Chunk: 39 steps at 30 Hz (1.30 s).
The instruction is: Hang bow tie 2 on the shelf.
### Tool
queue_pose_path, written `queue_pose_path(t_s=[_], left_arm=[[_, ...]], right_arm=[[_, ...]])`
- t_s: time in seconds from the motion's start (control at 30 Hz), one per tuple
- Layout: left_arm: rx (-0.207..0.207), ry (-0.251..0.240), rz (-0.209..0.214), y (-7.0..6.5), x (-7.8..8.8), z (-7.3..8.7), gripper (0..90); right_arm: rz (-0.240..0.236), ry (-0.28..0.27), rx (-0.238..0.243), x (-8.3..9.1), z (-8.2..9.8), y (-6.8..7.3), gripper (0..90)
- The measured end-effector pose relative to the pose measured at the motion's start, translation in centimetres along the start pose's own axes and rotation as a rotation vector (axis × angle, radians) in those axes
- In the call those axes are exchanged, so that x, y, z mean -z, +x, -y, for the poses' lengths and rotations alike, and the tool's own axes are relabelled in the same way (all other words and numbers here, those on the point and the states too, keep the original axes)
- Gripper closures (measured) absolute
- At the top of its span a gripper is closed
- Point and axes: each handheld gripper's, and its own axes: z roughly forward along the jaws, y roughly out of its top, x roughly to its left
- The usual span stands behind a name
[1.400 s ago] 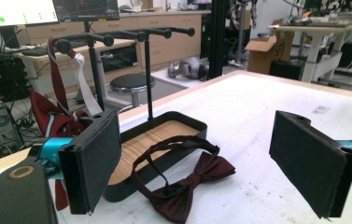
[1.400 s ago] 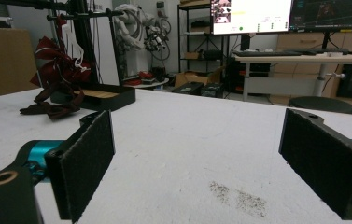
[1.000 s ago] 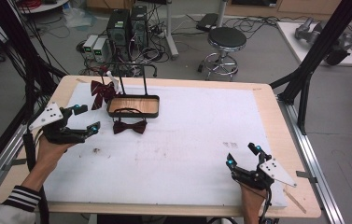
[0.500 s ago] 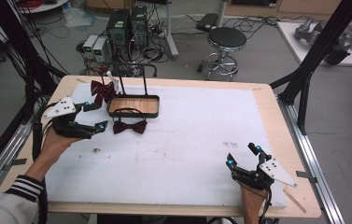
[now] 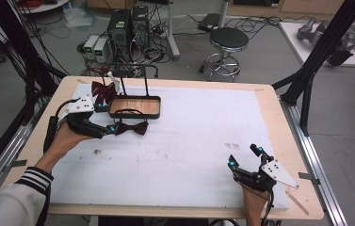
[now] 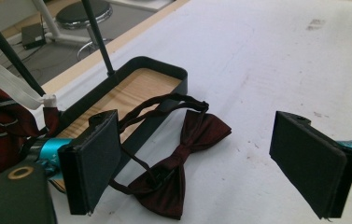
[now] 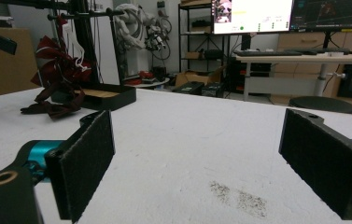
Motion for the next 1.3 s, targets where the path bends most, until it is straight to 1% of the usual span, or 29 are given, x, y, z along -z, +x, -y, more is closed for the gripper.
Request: queue_pose_path(t_s=[0.03, 0.07, 0.13, 0.2, 0.27, 0.3, 0.37, 0.53, 0.6, 0.7, 0.73, 0.8, 0.83, 0.87, 0.9, 0.93, 1.0, 1.03, 1.07, 1.1, 1.13, 1.2, 1.27, 1.3], left_arm=[[-0.001, 0.015, 0.003, 0.1, -0.4, -0.2, 16.9], [-0.001, 0.015, 0.003, 0.1, -0.4, -0.2, 16.9], [-0.004, 0.033, 0.005, 0.1, -0.8, -0.3, 17.0], [-0.016, 0.06, 0.002, 0.2, -1.3, -0.6, 16.9], [-0.016, 0.065, 0.004, 0.2, -1.5, -0.7, 16.9], [-0.016, 0.079, 0.0, 0.2, -1.8, -0.8, 16.9], [-0.013, 0.084, 0.004, 0.2, -1.9, -0.8, 17.0], [-0.015, 0.137, -0.007, 0.3, -2.8, -0.9, 17.0], [-0.014, 0.144, -0.008, 0.3, -3.0, -0.8, 17.2], [-0.017, 0.167, -0.008, 0.3, -3.5, -0.8, 17.8], [-0.021, 0.186, -0.012, 0.2, -3.9, -0.8, 18.0], [-0.019, 0.195, -0.012, 0.2, -4.1, -0.7, 18.4], [-0.029, 0.218, -0.012, 0.3, -4.4, -0.7, 18.8], [-0.029, 0.218, -0.012, 0.3, -4.4, -0.7, 19.0], [-0.031, 0.236, -0.007, 0.3, -4.8, -0.7, 19.5], [-0.031, 0.236, -0.007, 0.3, -4.8, -0.7, 20.1], [-0.04, 0.261, -0.003, 0.3, -5.2, -0.7, 21.6], [-0.048, 0.283, -0.005, 0.2, -5.6, -0.7, 21.9], [-0.048, 0.283, -0.005, 0.2, -5.6, -0.7, 22.1], [-0.05, 0.304, 0.002, 0.2, -6.1, -0.7, 22.6], [-0.051, 0.314, 0.004, 0.2, -6.3, -0.7, 23.5], [-0.048, 0.318, 0.005, 0.2, -6.5, -0.6, 25.2], [-0.05, 0.337, 0.014, 0.2, -6.9, -0.6, 27.6], [-0.052, 0.359, 0.015, 0.2, -7.4, -0.5, 28.0]], right_arm=[[0.0, 0.0, 0.001, 0.0, 0.0, 0.0, 9.6], [0.0, 0.0, 0.001, 0.0, 0.0, 0.0, 9.6], [0.002, 0.002, -0.002, 0.0, 0.0, 0.0, 9.7], [0.002, 0.001, 0.0, 0.0, 0.0, 0.0, 9.6], [0.002, 0.002, -0.002, 0.0, 0.0, 0.0, 9.6], [0.001, 0.002, -0.003, 0.0, 0.0, 0.0, 9.6], [0.001, -0.001, -0.001, 0.0, 0.0, 0.0, 9.6], [0.0, -0.001, -0.003, 0.0, 0.0, 0.0, 9.6], [0.0, -0.001, -0.003, 0.0, 0.0, 0.0, 9.6], [0.0, -0.001, -0.006, 0.0, 0.0, 0.0, 9.6], [0.0, 0.0, -0.007, 0.0, 0.0, 0.0, 9.6], [0.0, 0.0, -0.008, 0.0, 0.0, 0.0, 9.6], [0.0, 0.0, -0.008, 0.0, 0.0, 0.0, 9.6], [0.0, 0.0, -0.008, 0.0, 0.0, 0.0, 9.6], [0.0, -0.001, -0.009, 0.0, 0.0, 0.0, 9.6], [0.0, 0.0, -0.008, 0.0, 0.0, 0.0, 9.6], [0.0, 0.001, -0.013, 0.0, 0.0, 0.0, 9.6], [0.0, 0.0, -0.012, 0.0, 0.0, 0.0, 9.6], [0.0, 0.0, -0.012, 0.0, 0.0, 0.0, 9.6], [0.0, 0.001, -0.013, 0.0, 0.0, 0.0, 9.6], [0.0, 0.001, -0.012, 0.0, 0.0, 0.0, 9.6], [-0.001, 0.0, -0.013, 0.0, 0.0, 0.0, 9.6], [-0.001, 0.0, -0.014, 0.0, 0.0, 0.0, 9.6], [-0.002, -0.001, -0.014, 0.0, 0.0, 0.0, 9.6]])
